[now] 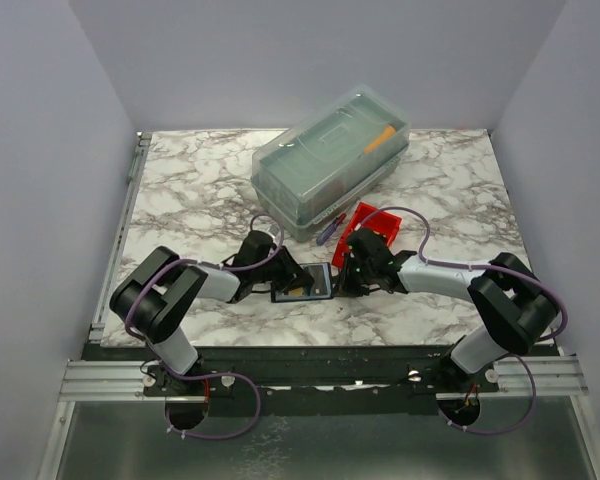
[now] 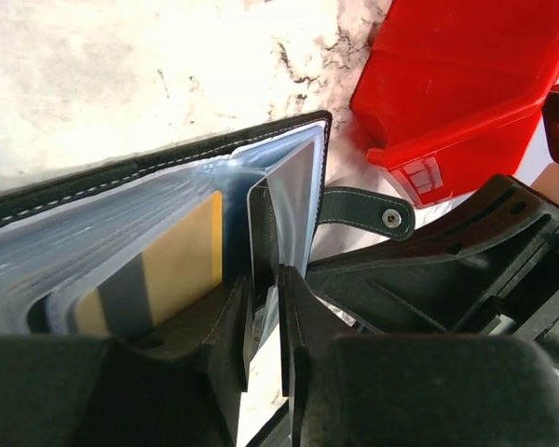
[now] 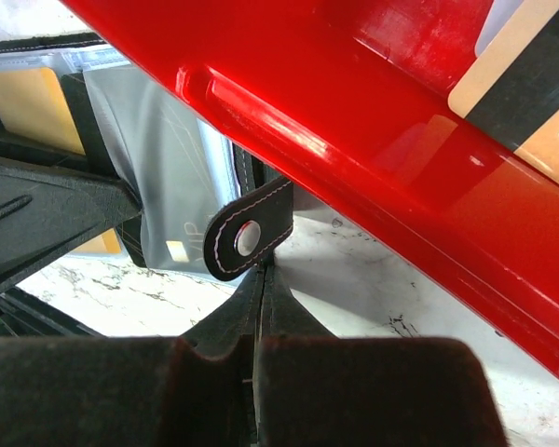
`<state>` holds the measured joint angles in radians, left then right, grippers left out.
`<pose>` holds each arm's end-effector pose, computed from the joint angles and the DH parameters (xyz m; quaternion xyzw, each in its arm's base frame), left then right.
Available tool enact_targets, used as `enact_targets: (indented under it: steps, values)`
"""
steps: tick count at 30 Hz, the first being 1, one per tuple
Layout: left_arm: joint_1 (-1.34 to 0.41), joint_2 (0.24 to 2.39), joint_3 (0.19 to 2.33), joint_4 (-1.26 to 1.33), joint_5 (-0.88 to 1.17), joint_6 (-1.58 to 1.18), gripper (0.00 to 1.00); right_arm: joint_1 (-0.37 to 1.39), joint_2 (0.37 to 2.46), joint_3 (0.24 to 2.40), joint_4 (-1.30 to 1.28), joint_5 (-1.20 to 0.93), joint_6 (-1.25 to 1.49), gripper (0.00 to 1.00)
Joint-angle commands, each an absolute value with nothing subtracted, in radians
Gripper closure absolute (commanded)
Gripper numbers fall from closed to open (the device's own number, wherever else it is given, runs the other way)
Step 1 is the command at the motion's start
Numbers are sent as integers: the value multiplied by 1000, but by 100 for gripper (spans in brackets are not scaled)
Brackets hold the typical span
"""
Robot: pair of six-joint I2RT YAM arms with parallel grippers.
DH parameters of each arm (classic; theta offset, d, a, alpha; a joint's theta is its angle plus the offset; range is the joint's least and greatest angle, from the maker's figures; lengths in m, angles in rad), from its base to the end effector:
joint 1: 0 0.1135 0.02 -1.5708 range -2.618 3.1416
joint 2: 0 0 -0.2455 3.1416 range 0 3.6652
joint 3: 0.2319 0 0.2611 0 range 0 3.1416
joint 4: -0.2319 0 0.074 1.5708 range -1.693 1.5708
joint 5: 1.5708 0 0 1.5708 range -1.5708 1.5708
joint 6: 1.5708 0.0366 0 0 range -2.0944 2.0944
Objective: Put the credit cards into the card holder
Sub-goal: Insert the credit card into the card slot.
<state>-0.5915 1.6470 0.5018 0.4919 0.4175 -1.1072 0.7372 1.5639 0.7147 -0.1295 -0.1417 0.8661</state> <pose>0.2271 -0.1705 0.0863 -0.1349 0.8715 -0.4480 0.1466 0.2133 0.2006 0.1164 0.0408 0.9534 0.2562 0.1538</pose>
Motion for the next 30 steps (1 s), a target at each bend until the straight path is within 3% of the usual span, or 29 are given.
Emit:
enact_targets:
  steps: [1, 6, 9, 17, 22, 30]
  values:
    - [-641, 1692, 536, 426, 404, -1055, 75, 742, 1597, 688, -91, -150, 870, 100]
    - [-664, 1662, 611, 295, 353, -960, 68, 742, 1587, 681, -103, -132, 865, 100]
    - [-672, 1663, 660, 209, 346, -917, 52, 742, 1589, 684, -99, -134, 858, 100]
    - [-672, 1589, 722, -38, 302, -866, 32, 742, 1566, 702, -155, -105, 852, 99]
    - [-671, 1482, 739, -157, 334, -829, 29, 742, 1554, 702, -178, -88, 849, 95]
    - [-550, 1280, 691, -309, 425, -721, 27, 742, 1515, 731, -221, -47, 843, 67]
